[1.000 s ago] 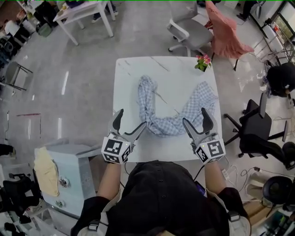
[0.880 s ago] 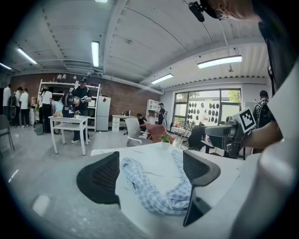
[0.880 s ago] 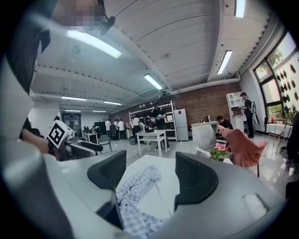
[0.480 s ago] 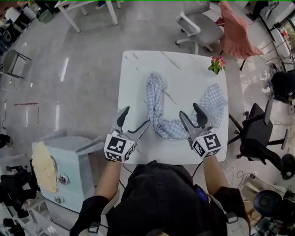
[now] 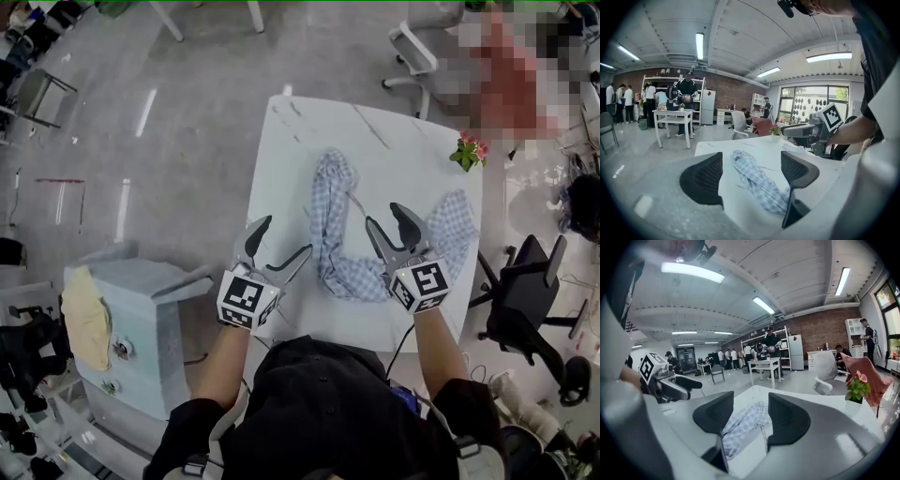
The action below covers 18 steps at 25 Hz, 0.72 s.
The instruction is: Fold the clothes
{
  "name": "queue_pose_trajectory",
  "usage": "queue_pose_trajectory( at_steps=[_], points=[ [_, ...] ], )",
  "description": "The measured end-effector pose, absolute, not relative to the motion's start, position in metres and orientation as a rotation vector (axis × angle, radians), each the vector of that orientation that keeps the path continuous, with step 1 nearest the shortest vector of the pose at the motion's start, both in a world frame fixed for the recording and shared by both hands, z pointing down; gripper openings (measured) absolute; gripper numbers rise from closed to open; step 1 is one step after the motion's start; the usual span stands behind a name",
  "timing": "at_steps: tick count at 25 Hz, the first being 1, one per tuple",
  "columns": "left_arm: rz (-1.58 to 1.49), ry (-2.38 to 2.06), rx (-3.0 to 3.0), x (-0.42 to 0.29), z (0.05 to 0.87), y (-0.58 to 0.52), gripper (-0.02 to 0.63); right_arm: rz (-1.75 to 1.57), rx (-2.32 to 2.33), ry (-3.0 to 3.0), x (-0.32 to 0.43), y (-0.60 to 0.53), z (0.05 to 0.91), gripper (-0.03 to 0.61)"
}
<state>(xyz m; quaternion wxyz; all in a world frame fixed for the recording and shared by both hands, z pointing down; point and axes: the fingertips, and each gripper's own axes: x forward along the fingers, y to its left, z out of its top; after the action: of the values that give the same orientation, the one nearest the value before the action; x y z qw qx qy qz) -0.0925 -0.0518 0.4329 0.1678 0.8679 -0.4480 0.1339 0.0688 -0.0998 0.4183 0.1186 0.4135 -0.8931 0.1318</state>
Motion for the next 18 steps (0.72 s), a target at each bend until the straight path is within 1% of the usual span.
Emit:
queue_pose_trajectory(
  at_steps=[1, 8, 18],
  points=[
    [0.380, -1.283, 2.461, -0.092, 0.436, -0.056, 0.396, 0.396, 1.194, -2.609, 0.068, -0.106, 0.425, 0.223],
    [0.390, -1.330, 2.387, -0.101, 0.450, -0.057, 0.396, 0.471, 1.063, -2.565, 0.044, -0.154, 0.475, 0.201],
    [0.404, -1.423, 2.270, -0.132, 0.475, -0.045, 0.394, 0.476, 0.999, -2.497, 0.012, -0.203, 0.525, 0.189]
  ],
)
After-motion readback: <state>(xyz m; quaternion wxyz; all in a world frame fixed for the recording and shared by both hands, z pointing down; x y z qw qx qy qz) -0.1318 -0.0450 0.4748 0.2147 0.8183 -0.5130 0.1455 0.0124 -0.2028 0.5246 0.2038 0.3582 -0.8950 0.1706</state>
